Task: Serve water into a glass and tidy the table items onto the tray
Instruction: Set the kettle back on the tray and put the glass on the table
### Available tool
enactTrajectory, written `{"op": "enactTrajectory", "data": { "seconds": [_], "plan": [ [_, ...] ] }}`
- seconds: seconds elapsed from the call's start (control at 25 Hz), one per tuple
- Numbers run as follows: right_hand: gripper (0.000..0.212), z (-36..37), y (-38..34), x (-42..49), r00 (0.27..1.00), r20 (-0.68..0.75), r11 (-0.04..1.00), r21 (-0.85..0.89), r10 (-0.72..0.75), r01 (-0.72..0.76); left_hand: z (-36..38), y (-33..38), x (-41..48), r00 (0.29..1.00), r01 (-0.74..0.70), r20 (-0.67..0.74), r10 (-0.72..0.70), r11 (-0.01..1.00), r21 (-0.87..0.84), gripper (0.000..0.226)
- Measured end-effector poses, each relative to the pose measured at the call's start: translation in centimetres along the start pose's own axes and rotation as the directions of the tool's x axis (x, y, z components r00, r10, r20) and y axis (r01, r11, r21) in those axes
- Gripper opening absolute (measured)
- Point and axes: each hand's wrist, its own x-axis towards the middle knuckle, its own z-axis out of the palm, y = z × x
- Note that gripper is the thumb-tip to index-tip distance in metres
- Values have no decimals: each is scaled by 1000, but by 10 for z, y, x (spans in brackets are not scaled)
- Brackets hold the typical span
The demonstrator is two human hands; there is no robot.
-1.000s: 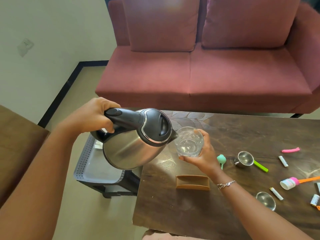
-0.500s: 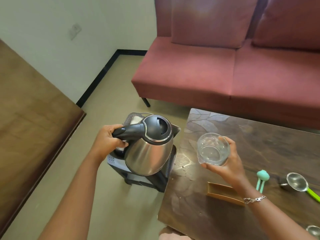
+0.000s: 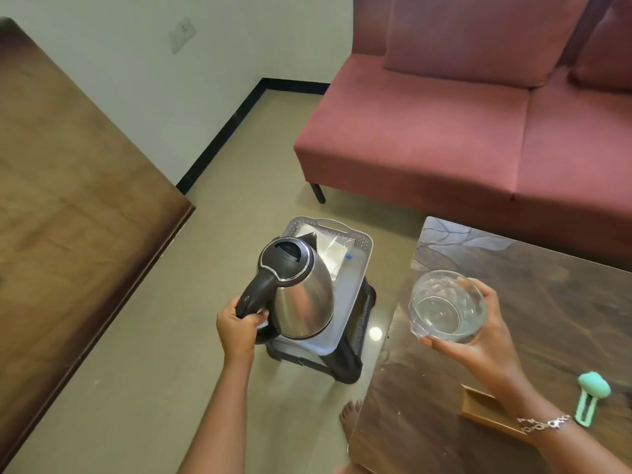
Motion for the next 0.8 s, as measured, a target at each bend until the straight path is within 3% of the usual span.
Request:
{"op": "enactTrajectory", "data": {
  "seconds": [0.24, 0.44, 0.64, 0.8],
  "plan": [
    [87, 25, 3, 12, 999, -13, 999, 27, -29, 29, 12, -34, 28, 994, 23, -103, -24, 1000, -15, 18],
    [93, 37, 8, 17, 1000, -7, 999, 44, 0, 1, 20, -55, 47, 986, 37, -165, -31, 999, 33, 36],
    [92, 42, 7, 22, 1000, -11, 999, 48, 9, -9, 33, -65, 54, 970, 20, -243, -3, 998, 67, 14],
    [95, 45, 5, 27, 1000, -21, 999, 54, 7, -6, 45, -80, 58, 965, 41, -263, -5, 991, 130, 25]
  ]
}}
